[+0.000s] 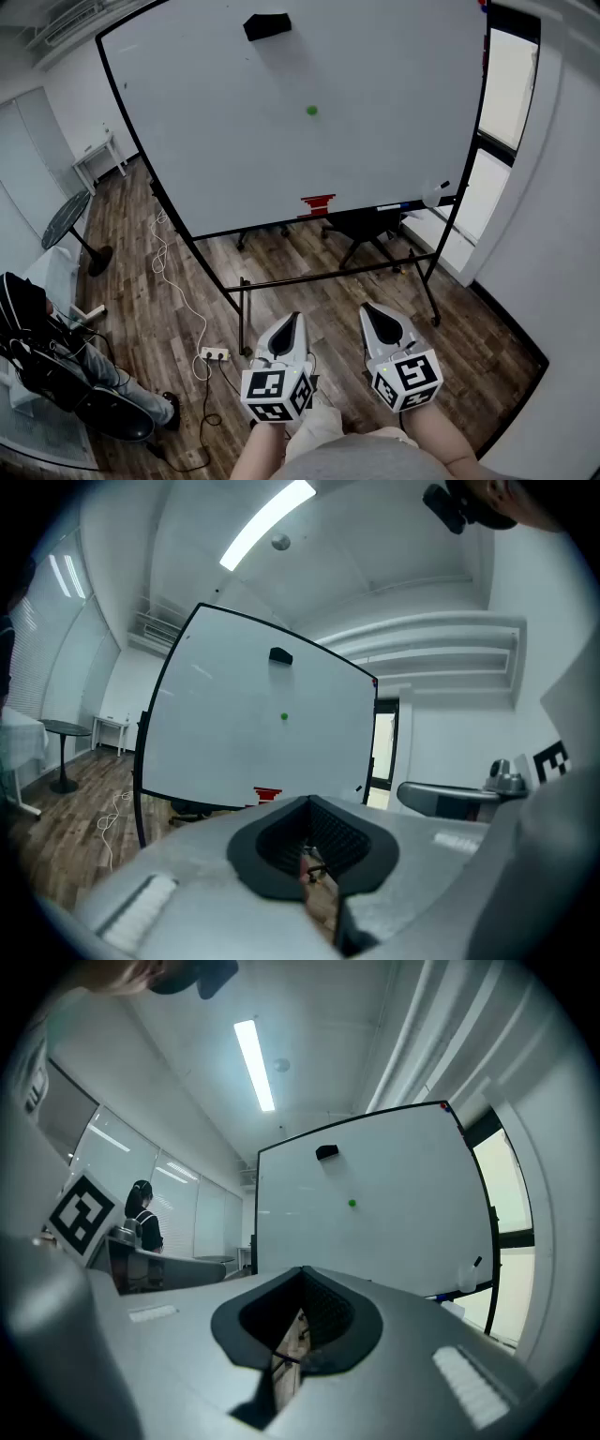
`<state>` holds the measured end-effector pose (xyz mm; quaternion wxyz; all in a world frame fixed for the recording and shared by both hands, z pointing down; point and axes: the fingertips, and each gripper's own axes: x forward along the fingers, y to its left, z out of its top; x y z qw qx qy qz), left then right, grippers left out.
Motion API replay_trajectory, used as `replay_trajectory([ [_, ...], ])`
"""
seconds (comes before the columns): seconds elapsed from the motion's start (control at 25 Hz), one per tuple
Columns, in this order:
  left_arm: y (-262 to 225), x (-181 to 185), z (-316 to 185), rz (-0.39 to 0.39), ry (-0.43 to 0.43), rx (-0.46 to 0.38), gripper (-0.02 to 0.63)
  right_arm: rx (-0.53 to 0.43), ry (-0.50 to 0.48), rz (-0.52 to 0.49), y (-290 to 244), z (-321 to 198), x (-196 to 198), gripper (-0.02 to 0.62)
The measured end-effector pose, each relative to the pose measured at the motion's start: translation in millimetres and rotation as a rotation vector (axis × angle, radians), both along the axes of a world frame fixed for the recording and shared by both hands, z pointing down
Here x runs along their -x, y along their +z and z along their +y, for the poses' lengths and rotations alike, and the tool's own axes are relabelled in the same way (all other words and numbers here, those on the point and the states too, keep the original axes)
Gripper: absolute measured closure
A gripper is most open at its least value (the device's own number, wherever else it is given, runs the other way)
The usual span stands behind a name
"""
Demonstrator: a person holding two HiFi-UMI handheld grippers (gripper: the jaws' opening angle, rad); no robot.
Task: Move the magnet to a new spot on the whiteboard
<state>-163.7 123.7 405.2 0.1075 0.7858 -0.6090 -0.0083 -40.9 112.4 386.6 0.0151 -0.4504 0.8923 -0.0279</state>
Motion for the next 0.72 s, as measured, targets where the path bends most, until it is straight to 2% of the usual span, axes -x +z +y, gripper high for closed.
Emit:
replay_trajectory([
  [0.6, -2, -22, 35, 0.016, -0.033, 0.009, 0.601, 0.014, -0.042, 0.033, -1, 35, -16, 0.598],
  [0.72, 2, -26, 36, 0.018, -0.037, 0.017, 0.601, 0.011, -0.052, 0.006, -1, 39, -19, 0.598],
])
